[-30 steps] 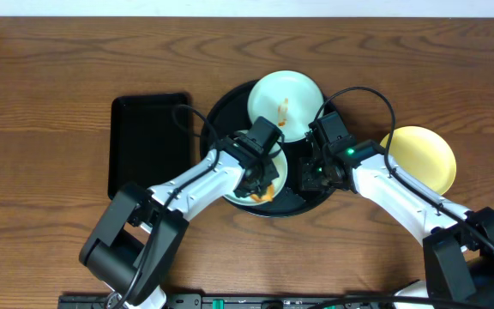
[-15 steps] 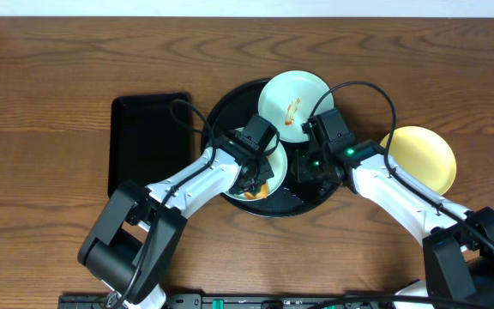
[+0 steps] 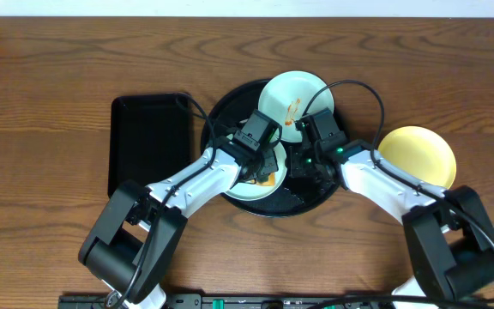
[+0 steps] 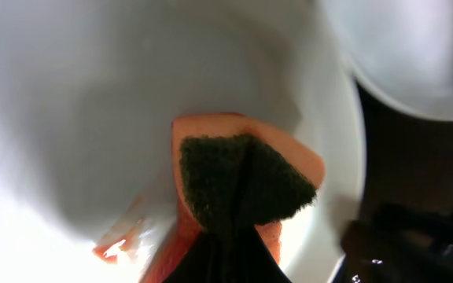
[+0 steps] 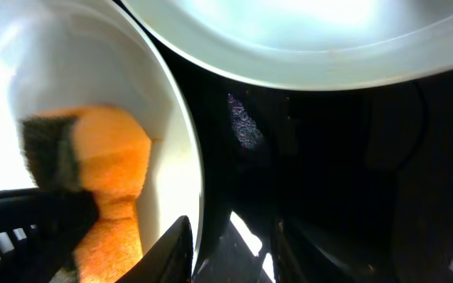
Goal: Clean dirty plates on tray and stack at the side
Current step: 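Tilt the green plate with the right gripper and scrub it with the left sponge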
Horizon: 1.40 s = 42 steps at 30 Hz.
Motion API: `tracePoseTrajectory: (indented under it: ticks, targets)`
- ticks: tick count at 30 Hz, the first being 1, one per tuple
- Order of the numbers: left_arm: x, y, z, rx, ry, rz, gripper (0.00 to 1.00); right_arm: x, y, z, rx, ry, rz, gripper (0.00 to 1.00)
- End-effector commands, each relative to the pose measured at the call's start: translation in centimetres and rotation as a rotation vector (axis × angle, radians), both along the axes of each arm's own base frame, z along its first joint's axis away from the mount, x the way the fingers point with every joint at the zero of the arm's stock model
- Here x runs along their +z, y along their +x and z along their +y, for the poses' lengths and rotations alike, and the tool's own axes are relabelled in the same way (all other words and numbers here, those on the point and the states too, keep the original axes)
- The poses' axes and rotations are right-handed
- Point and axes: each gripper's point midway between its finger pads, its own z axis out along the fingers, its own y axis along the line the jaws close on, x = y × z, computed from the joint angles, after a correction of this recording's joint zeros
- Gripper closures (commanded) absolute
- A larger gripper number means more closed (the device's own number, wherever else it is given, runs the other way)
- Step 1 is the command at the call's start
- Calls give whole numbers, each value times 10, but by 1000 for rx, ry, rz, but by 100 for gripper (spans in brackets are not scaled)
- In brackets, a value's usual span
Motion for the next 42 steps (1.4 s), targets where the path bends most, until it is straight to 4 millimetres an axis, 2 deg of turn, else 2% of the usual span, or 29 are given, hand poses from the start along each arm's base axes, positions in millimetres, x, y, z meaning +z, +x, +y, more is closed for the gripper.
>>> tracePoseTrajectory:
  ticks: [1, 5, 11, 18, 24, 29, 33, 37, 42]
  targets:
    - [1, 7, 2, -9, 13, -38, 92, -8, -1, 7, 15, -9, 3, 69]
    - [1, 9, 2, -5, 16, -47, 92, -10, -1, 13, 27, -6, -4, 71]
    - [-8, 8, 5, -2, 34, -32, 92, -11, -3, 11, 26, -12, 6, 99]
    - [-20, 2, 11, 0, 69, 5, 92, -12, -5, 9, 24, -21, 15, 99]
    - [-31, -25, 44, -23, 179, 139, 93, -14, -7, 5, 18, -35, 26, 99]
    - [-26, -38, 66, -88, 236, 192, 92, -16, -7, 0, -7, -59, 31, 99]
    - [-10, -28, 65, -108, 213, 127, 92, -16, -7, 0, -6, -57, 31, 99]
    - [10, -4, 52, -100, 150, 5, 93, -16, -7, 0, -6, -58, 32, 99]
    - [21, 20, 38, 83, 31, -55, 92, -16, -7, 0, -6, -58, 31, 99]
